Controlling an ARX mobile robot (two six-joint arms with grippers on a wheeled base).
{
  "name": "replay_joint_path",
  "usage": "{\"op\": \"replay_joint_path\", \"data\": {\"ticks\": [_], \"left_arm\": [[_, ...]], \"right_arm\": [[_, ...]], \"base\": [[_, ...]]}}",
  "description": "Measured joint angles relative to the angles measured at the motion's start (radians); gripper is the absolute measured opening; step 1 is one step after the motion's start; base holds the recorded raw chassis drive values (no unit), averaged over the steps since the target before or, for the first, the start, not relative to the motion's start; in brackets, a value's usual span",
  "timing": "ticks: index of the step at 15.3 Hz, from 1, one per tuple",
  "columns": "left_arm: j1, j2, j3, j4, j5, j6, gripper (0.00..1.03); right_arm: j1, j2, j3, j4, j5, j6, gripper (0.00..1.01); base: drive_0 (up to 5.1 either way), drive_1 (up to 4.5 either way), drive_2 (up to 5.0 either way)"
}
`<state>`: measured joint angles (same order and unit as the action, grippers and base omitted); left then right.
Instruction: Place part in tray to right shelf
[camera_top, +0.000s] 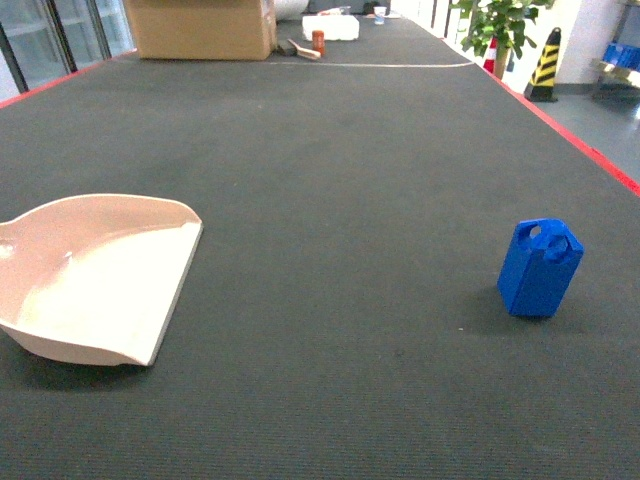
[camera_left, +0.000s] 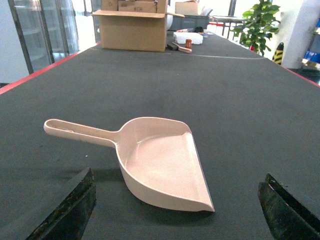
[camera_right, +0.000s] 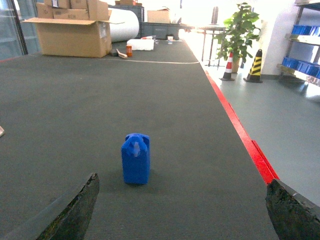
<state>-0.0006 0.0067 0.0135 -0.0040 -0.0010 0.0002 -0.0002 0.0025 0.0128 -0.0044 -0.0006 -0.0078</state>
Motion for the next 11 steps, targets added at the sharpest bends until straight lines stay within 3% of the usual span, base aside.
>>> {"op": "replay_joint_path", "data": {"ticks": [1, 2, 3, 4, 5, 6, 8, 9, 11], "left_arm": [[-0.015, 0.007, 0.002, -0.015, -0.039, -0.008, 0.98], [-0.072, 0.071, 0.015, -0.032, -0.192, -0.055, 0.98], [-0.077, 0.09, 0.018, -0.025, -0.218, -0.064, 0.98], [-0.042, 0.212, 0.029, 0.035, -0.263, -0.144, 0.98], [0.04, 0.335, 0.035, 0.13, -0.21, -0.25, 0.98], [0.111, 0.488, 0.048, 0.269, -0.112, -0.352, 0.98], [0.204, 0.857, 0.103, 0.577, 0.039, -0.558, 0.98], [0.247, 1.081, 0.151, 0.745, 0.082, -0.644, 0.98], [0.3, 1.428, 0.245, 0.977, 0.174, -0.768, 0.98]], "right_arm": [[0.0, 0.0, 0.0, 0.0, 0.0, 0.0, 0.98], [0.0, 0.0, 0.0, -0.001, 0.0, 0.0, 0.98], [0.0, 0.0, 0.0, -0.001, 0.0, 0.0, 0.98], [0.0, 0.0, 0.0, 0.002, 0.0, 0.0, 0.98], [0.0, 0.0, 0.0, 0.0, 0.0, 0.0, 0.98], [0.0, 0.0, 0.0, 0.0, 0.0, 0.0, 0.98], [0.0, 0.0, 0.0, 0.0, 0.0, 0.0, 0.98], [0.0, 0.0, 0.0, 0.0, 0.0, 0.0, 0.98], [0.0, 0.0, 0.0, 0.0, 0.0, 0.0, 0.98]], "base": [[0.0, 0.0, 0.0], [0.0, 0.0, 0.0], [0.0, 0.0, 0.0], [0.0, 0.0, 0.0], [0.0, 0.0, 0.0], [0.0, 0.0, 0.0], [0.0, 0.0, 0.0], [0.0, 0.0, 0.0], [0.0, 0.0, 0.0]]}}
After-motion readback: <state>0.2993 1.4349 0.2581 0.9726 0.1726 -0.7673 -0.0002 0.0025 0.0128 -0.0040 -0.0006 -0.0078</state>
